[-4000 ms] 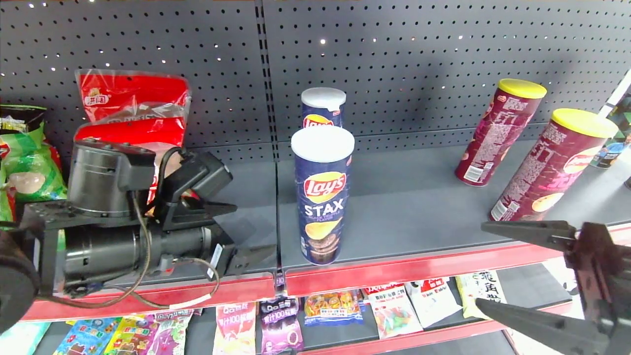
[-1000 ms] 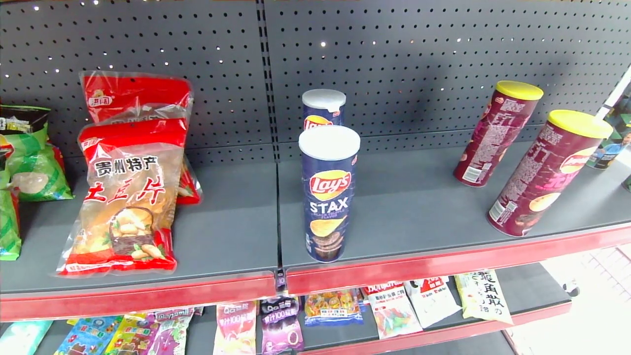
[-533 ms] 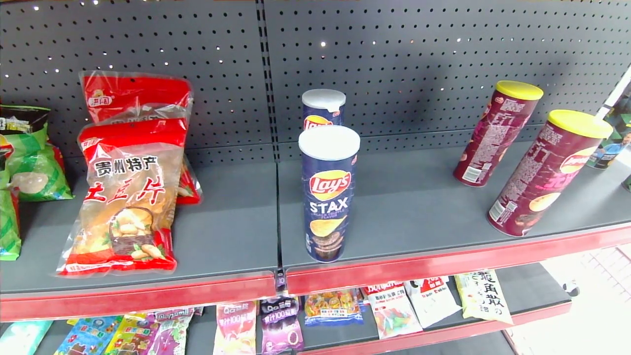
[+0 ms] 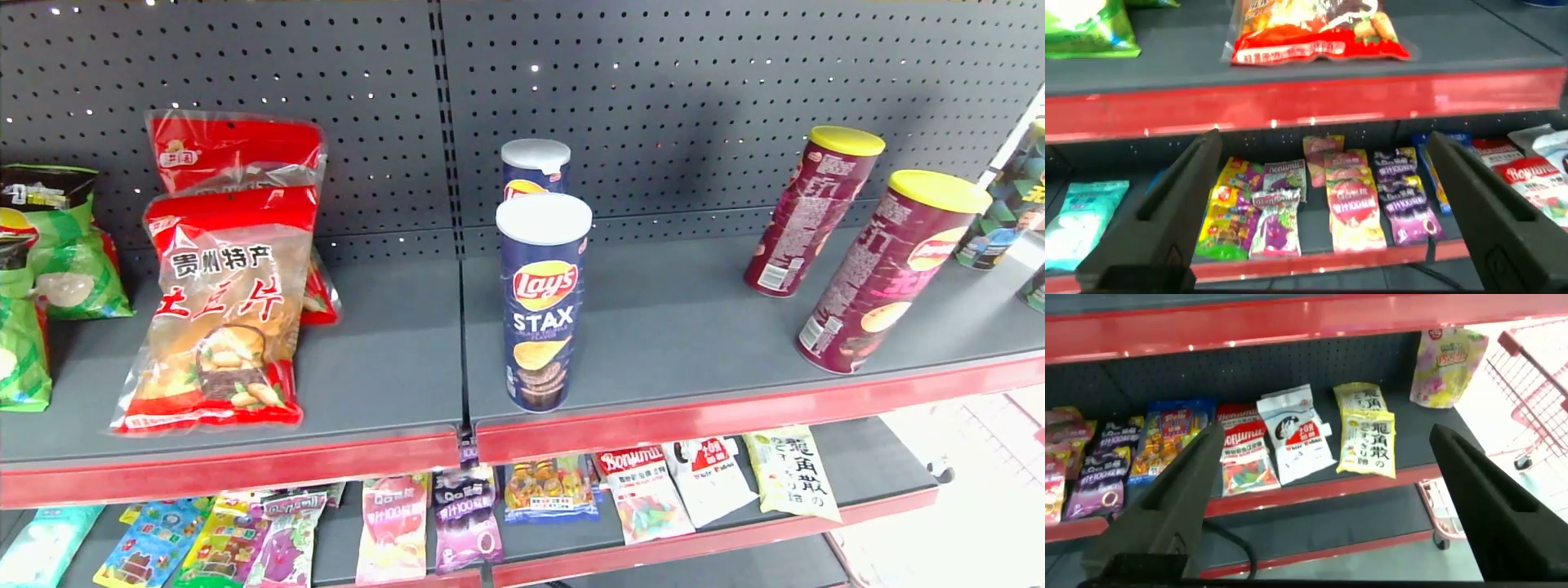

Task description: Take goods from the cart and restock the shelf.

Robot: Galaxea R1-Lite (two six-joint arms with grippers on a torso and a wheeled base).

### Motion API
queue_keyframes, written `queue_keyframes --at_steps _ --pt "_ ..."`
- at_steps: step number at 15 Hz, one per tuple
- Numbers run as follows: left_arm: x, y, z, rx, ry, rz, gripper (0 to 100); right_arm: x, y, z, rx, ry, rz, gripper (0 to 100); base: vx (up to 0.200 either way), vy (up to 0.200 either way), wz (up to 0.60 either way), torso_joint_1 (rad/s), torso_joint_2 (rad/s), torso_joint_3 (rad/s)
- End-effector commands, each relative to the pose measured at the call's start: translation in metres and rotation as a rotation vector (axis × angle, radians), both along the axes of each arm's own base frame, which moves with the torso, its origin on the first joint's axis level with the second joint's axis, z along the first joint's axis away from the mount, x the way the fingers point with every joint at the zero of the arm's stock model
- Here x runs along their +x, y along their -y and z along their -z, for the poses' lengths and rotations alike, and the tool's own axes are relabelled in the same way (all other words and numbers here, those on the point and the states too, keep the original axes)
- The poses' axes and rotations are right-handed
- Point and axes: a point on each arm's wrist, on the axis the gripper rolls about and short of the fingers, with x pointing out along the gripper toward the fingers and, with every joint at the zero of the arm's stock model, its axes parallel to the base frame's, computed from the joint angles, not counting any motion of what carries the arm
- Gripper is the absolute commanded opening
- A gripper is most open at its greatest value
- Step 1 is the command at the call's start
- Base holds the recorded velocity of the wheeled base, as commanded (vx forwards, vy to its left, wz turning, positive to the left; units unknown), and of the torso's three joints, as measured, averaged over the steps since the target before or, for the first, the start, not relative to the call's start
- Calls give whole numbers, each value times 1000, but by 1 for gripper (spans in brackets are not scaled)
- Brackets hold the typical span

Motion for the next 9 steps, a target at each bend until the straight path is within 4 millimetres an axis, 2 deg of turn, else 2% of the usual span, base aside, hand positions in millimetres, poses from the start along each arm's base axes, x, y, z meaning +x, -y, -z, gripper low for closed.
queue_keyframes --at_steps 1,8,9 --pt "0 0 0 0 -2 1 100 0 0 0 2 -4 3 100 0 0 0 0 0 0" --pt "0 0 0 0 -2 1 100 0 0 0 2 -5 2 100 0 0 0 0 0 0" --pt "0 0 0 0 -2 1 100 0 0 0 2 -5 2 100 0 0 600 2 12 7"
